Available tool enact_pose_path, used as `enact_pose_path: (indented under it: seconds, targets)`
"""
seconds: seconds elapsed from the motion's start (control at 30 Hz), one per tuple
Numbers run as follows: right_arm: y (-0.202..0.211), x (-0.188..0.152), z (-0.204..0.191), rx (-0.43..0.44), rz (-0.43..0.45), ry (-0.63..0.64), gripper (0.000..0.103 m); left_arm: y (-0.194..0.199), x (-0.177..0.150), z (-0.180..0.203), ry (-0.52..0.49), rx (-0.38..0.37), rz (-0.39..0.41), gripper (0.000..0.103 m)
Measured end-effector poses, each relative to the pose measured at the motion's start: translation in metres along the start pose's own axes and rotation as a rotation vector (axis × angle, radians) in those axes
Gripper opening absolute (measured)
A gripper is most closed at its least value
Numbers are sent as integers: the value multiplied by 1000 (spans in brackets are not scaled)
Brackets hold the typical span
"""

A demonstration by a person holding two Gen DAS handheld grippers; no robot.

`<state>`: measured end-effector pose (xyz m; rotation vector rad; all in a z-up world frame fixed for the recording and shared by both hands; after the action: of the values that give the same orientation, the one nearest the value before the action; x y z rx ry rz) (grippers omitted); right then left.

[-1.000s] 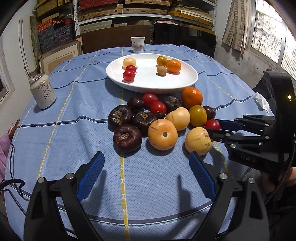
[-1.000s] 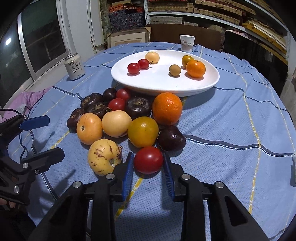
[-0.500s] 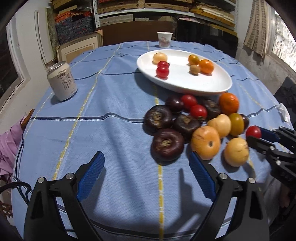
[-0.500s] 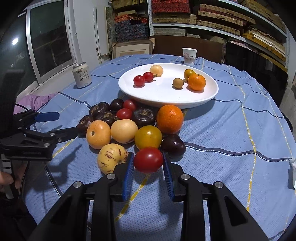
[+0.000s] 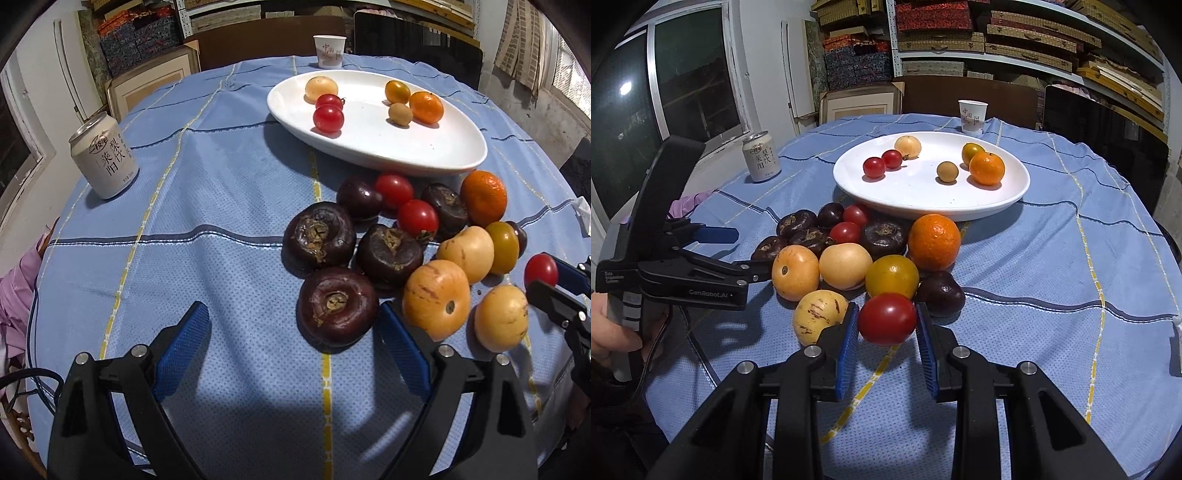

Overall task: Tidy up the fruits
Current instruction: 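Grasp a dark brown round fruit with the left tool while the right tool grasps a red tomato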

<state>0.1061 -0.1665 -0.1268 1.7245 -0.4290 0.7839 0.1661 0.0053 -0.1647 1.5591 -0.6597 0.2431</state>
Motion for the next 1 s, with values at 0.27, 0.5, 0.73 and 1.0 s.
enact_pose_path:
  seconds: [0.27,0.5,0.73,1.0]
  targets:
    - [0,0,0,8,2,-9,31,-5,3,0,-7,5,6,80]
    - [0,0,0,4,-3,-7,31,-7,3,-2,1,9,-3,89]
    - [0,1,0,7,-4,-14,31,2,4,12,-56,-6,48,44]
    - [1,1,1,11,1,-17,31,2,3,3,1,-44,42,47]
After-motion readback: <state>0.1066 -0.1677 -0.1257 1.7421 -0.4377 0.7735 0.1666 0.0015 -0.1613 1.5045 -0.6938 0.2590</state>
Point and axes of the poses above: each gripper's, at about its wrist camera, not at the fingertips, and y roughly against the way its jaws point, z to its right, x to its top, the point moved 8 cm from there along -y, roughly the way its jaws point, and after that the axes turned 3 degrees about -y, right-handed, at the moved point
